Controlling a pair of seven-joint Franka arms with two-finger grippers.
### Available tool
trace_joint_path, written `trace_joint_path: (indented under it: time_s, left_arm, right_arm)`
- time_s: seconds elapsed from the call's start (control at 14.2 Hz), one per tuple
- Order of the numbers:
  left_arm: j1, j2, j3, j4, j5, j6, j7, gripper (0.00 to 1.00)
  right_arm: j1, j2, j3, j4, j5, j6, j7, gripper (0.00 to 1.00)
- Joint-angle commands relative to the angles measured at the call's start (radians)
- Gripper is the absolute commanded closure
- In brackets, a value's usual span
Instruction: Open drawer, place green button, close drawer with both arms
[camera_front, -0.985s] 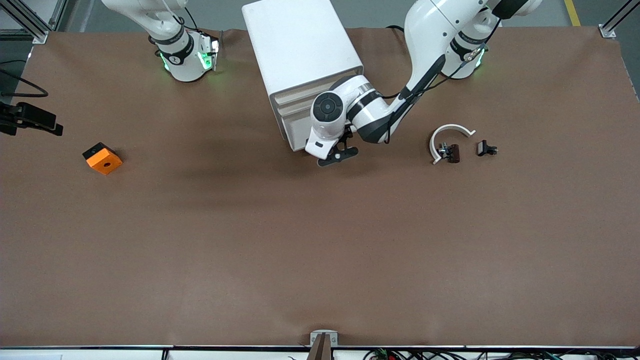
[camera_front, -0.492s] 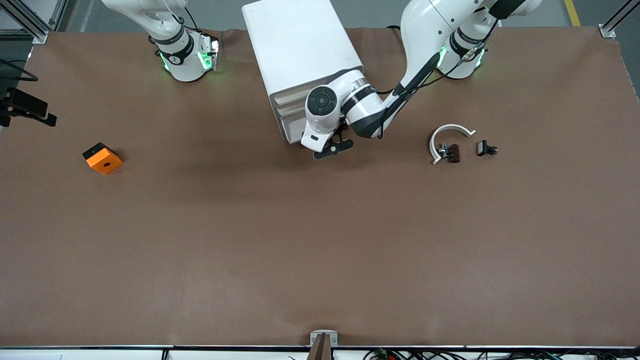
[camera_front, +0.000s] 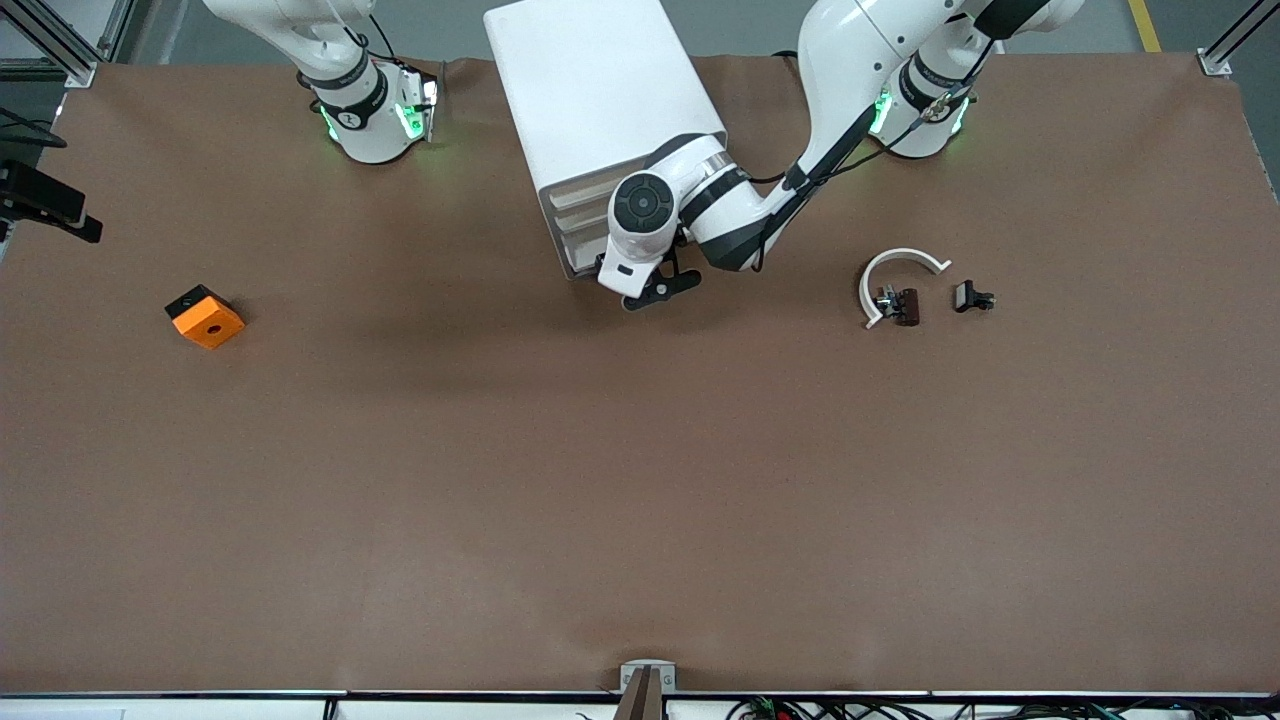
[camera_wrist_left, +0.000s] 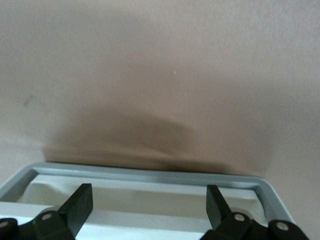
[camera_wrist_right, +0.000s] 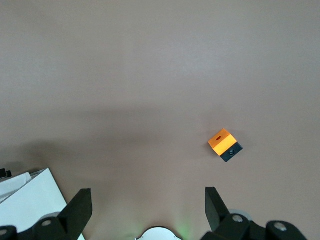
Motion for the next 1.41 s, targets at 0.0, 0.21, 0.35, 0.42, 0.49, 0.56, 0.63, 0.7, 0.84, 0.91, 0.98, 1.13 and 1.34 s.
trace_joint_path:
  time_s: [0.0,0.21,0.35,0.42,0.49,0.56,0.63,0.7,0.84,0.91,0.98,1.13,1.34]
  left_arm:
    - [0.007,0.007,-0.023,0.009,-0.021,-0.037,-0.016,0.00]
    - [0.008,0.010,-0.033,0.011,-0.064,-0.046,-0.014,0.00]
    - [0.010,0.010,-0.034,0.011,-0.073,-0.052,-0.016,0.00]
    - [0.010,0.010,-0.034,0.013,-0.099,-0.052,-0.011,0.00]
    - [0.011,0.010,-0.034,0.013,-0.116,-0.052,-0.010,0.00]
    - [0.013,0.010,-0.034,0.013,-0.117,-0.057,-0.010,0.00]
    - [0.014,0.010,-0.036,0.014,-0.125,-0.066,-0.010,0.00]
    - [0.014,0.010,-0.036,0.022,-0.142,-0.067,-0.008,0.00]
    - [0.014,0.011,-0.034,0.025,-0.162,-0.087,-0.007,0.00]
    - [0.014,0.011,-0.036,0.026,-0.163,-0.089,-0.007,0.00]
    - [0.014,0.011,-0.034,0.025,-0.164,-0.092,-0.007,0.00]
    - [0.014,0.013,-0.034,0.026,-0.167,-0.093,-0.007,0.00]
    - [0.016,0.013,-0.033,0.026,-0.160,-0.093,0.001,0.00]
  right_arm:
    - [-0.001,-0.021,0.008,-0.021,-0.039,0.018,0.000,0.00]
    - [0.001,-0.021,0.008,-0.022,-0.037,0.018,0.000,0.00]
    - [0.010,-0.021,0.008,-0.027,-0.034,0.020,0.000,0.00]
    - [0.014,-0.022,0.008,-0.027,-0.033,0.020,0.000,0.00]
    - [0.017,-0.022,0.008,-0.028,-0.031,0.020,0.000,0.00]
    - [0.021,-0.027,0.008,-0.039,-0.031,0.021,0.000,0.00]
    - [0.021,-0.049,0.008,-0.074,-0.031,0.044,0.001,0.00]
    - [0.022,-0.085,0.008,-0.129,-0.031,0.078,0.000,0.00]
    - [0.024,-0.169,0.008,-0.255,-0.028,0.153,0.001,0.00]
    - [0.024,-0.204,0.008,-0.309,-0.027,0.182,0.001,0.00]
    - [0.024,-0.224,0.008,-0.338,-0.027,0.195,0.003,0.00]
    - [0.021,-0.234,0.006,-0.352,-0.013,0.196,0.005,0.00]
    - [0.016,-0.243,0.006,-0.357,-0.004,0.187,0.006,0.00]
